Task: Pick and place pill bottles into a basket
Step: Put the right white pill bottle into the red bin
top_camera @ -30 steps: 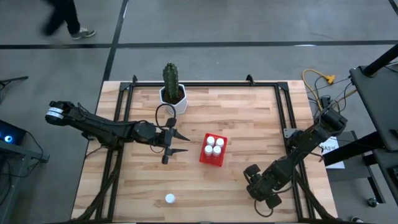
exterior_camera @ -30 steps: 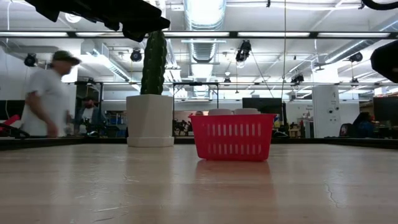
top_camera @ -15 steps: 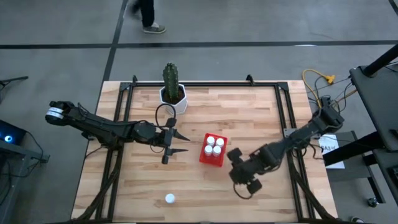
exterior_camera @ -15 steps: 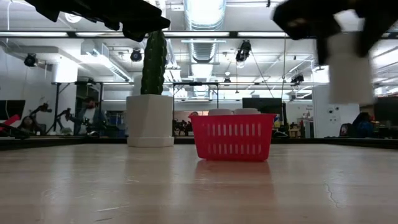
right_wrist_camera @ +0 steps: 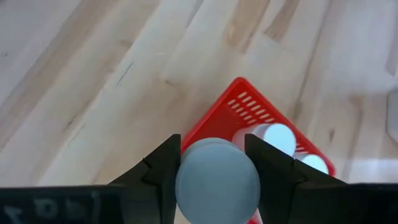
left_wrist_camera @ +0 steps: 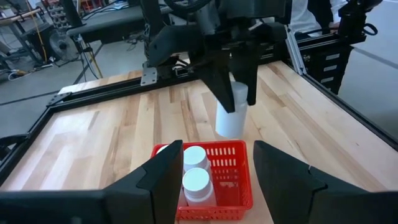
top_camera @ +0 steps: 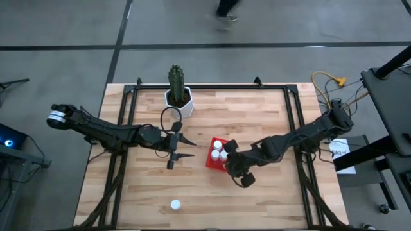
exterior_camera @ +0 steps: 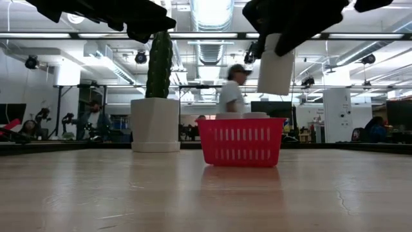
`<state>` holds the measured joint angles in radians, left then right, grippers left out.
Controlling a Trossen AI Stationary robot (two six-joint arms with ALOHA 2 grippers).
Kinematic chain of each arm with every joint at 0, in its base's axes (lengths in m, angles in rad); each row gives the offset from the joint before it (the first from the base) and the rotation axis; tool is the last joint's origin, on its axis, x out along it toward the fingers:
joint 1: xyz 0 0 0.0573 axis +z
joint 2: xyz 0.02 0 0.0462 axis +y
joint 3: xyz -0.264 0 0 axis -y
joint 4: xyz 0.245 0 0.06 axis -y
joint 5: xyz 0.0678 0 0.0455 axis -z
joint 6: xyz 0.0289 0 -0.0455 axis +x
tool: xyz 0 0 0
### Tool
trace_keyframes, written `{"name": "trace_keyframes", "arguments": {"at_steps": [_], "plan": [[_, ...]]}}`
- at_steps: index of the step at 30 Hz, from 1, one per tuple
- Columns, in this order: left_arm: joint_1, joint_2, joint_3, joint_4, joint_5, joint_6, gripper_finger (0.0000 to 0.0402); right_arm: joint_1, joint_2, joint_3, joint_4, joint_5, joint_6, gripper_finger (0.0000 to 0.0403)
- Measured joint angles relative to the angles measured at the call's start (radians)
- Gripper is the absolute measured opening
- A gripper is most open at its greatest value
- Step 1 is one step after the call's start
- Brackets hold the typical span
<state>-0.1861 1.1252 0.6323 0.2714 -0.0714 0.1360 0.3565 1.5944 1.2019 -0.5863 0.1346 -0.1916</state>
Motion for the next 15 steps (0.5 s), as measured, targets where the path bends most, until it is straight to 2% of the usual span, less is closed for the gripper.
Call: {"name": "trace_keyframes", "arguments": {"at_steps": [15], "plan": [[0.0, 0.0, 0.0, 0.0, -0.002, 0.001, 0.0178, -0.043, 0.0, -0.085, 0.146, -0.004, -0.037, 0.0141]]}}
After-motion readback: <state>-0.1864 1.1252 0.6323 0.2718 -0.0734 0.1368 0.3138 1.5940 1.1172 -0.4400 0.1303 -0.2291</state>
